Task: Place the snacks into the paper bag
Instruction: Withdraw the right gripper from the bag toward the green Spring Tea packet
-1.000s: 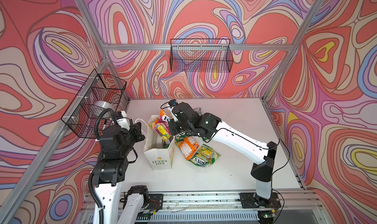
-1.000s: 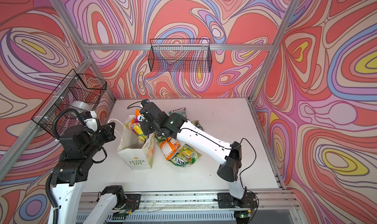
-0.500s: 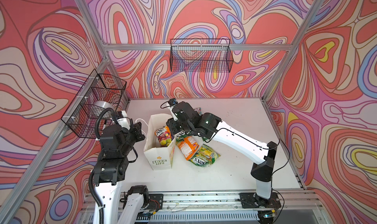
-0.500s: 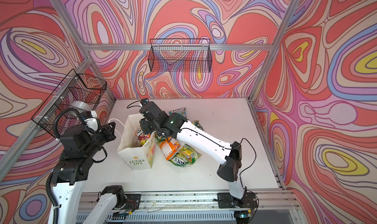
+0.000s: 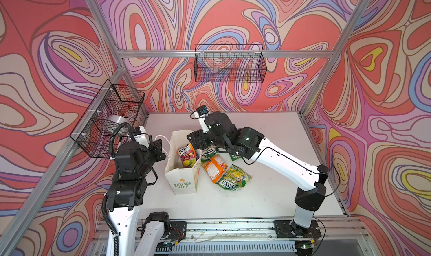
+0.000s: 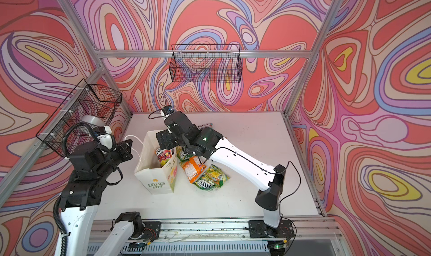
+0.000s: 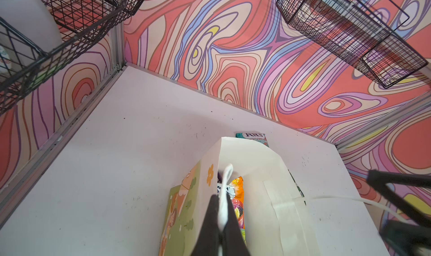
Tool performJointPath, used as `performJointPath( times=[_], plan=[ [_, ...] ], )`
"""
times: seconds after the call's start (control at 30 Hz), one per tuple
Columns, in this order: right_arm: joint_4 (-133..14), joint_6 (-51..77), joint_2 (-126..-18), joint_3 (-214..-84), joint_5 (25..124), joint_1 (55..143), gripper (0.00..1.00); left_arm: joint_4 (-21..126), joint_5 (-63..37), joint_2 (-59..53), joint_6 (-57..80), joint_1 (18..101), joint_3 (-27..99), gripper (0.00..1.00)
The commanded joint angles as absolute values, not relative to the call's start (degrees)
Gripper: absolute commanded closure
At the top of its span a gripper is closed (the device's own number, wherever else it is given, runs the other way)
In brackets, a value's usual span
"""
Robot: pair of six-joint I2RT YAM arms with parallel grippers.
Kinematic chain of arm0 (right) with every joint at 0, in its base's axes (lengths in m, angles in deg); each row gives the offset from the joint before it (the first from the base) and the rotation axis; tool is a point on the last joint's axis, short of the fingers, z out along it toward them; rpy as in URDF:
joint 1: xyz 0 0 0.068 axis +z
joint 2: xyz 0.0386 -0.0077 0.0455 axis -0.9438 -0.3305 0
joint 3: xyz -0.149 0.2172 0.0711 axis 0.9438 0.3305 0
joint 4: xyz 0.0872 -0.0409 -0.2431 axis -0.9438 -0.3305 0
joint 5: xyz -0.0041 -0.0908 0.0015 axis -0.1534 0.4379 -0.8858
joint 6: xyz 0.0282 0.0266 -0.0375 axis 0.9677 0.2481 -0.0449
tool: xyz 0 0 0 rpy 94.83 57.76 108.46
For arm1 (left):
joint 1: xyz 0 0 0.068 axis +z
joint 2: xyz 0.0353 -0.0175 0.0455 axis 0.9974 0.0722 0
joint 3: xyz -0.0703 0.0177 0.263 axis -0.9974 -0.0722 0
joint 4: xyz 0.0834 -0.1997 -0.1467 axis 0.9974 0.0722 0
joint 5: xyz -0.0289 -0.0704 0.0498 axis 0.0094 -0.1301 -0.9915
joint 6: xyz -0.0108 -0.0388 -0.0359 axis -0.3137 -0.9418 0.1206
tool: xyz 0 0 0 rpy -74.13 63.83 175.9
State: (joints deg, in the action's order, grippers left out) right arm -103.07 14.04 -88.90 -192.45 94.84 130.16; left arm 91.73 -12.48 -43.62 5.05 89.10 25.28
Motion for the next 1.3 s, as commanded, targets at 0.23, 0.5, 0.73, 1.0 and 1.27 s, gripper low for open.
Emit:
performJointPath(
  times=[0.23,0.5,0.73,1.0,1.27],
  plan=[
    [-101.54,12.76,-73.79,-180.78,111.5,130.32,0.01,91.97,-12.5,-43.47,5.64,88.68,24.94,1.0],
    [-106.74,23.08,-63.28,-165.63,105.06,117.39,0.02,92.06,-12.47,-43.31,5.62,88.59,24.96,1.0],
    [-105.96,30.09,-56.64,-144.27,91.86,105.73,0.02,92.15,-12.13,-43.2,5.6,88.41,25.08,1.0],
    [-89.06,36.76,-51.14,-118.43,75.84,98.1,0.02,92.07,-12.59,-43.21,5.67,88.33,24.94,1.0],
    [-74.6,43.79,-54.72,-106.64,68.08,97.6,0.02,92.08,-12.1,-43.0,5.7,88.23,24.98,1.0]
  ],
)
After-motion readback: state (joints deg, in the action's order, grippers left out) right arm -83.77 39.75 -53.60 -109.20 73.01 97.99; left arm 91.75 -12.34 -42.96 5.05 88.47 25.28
